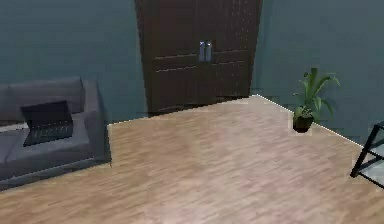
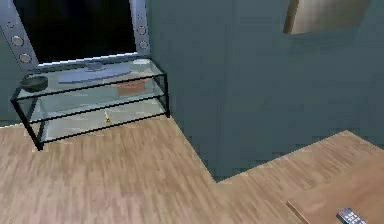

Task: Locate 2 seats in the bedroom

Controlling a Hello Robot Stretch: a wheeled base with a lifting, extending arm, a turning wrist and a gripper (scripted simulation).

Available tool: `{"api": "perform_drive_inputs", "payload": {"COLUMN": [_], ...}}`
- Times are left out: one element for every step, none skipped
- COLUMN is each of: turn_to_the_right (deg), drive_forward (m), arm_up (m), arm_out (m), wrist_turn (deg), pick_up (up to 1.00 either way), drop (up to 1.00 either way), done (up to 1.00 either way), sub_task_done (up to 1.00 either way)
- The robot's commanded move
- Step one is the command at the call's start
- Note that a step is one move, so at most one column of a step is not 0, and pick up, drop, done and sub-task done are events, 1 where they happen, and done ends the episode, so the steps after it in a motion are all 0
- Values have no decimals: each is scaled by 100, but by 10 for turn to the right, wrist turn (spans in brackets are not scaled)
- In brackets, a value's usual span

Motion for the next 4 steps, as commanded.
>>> {"api": "perform_drive_inputs", "payload": {"turn_to_the_right": [180, 0, -450, -390], "drive_forward": [0, 20, 0, 0], "arm_up": [0, 0, 0, 0], "arm_out": [0, 0, 0, 0], "wrist_turn": [0, 0, 0, 0], "pick_up": [0, 0, 0, 0], "drop": [0, 0, 0, 0], "done": [0, 0, 0, 0], "sub_task_done": [0, 0, 0, 0]}}
